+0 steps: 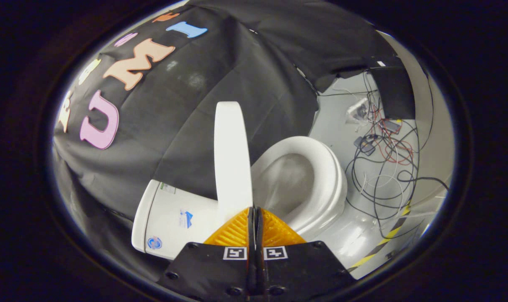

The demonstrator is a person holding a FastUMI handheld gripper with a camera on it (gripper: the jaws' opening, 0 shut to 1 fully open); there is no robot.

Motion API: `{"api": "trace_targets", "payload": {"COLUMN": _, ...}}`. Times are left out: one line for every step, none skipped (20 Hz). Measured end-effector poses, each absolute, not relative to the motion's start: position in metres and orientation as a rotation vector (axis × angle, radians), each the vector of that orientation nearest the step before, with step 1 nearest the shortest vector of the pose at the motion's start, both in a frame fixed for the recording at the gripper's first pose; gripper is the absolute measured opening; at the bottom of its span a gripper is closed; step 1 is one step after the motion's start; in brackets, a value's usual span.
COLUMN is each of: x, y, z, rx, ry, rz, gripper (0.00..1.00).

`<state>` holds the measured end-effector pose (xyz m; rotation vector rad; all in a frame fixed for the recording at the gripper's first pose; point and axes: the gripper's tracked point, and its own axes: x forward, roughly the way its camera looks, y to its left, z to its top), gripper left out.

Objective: Open the toilet lid.

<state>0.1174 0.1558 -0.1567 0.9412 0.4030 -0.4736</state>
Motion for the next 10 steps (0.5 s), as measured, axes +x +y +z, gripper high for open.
{"api": "trace_targets", "payload": {"x": 0.117, "y": 0.158, "z": -0.153, "rx": 0.913, "ry": 0.410, "rz": -0.474, "gripper": 0.00}}
{"api": "trace_targets", "payload": {"x": 0.118, "y": 0.159, "z": -0.149, "rx": 0.888, "ry": 0.411, "rz": -0.479, "gripper": 0.00}}
{"api": "trace_targets", "payload": {"x": 0.120, "y": 0.160, "z": -0.146, "rx": 0.864, "ry": 0.410, "rz": -0.477, "gripper": 0.00}}
{"api": "trace_targets", "payload": {"x": 0.121, "y": 0.161, "z": -0.143, "rx": 0.855, "ry": 0.406, "rz": -0.480, "gripper": 0.00}}
{"api": "trace_targets", "payload": {"x": 0.123, "y": 0.163, "z": -0.139, "rx": 0.848, "ry": 0.402, "rz": -0.484, "gripper": 0.00}}
{"api": "trace_targets", "payload": {"x": 0.123, "y": 0.163, "z": -0.137, "rx": 0.845, "ry": 0.397, "rz": -0.493, "gripper": 0.00}}
{"api": "trace_targets", "payload": {"x": 0.125, "y": 0.164, "z": -0.135, "rx": 0.839, "ry": 0.395, "rz": -0.496, "gripper": 0.00}}
{"api": "trace_targets", "payload": {"x": 0.126, "y": 0.165, "z": -0.133, "rx": 0.829, "ry": 0.390, "rz": -0.496, "gripper": 0.00}}
{"api": "trace_targets", "payload": {"x": 0.127, "y": 0.167, "z": -0.130, "rx": 0.812, "ry": 0.385, "rz": -0.493, "gripper": 0.00}}
{"api": "trace_targets", "payload": {"x": 0.129, "y": 0.168, "z": -0.126, "rx": 0.785, "ry": 0.383, "rz": -0.488, "gripper": 0.00}}
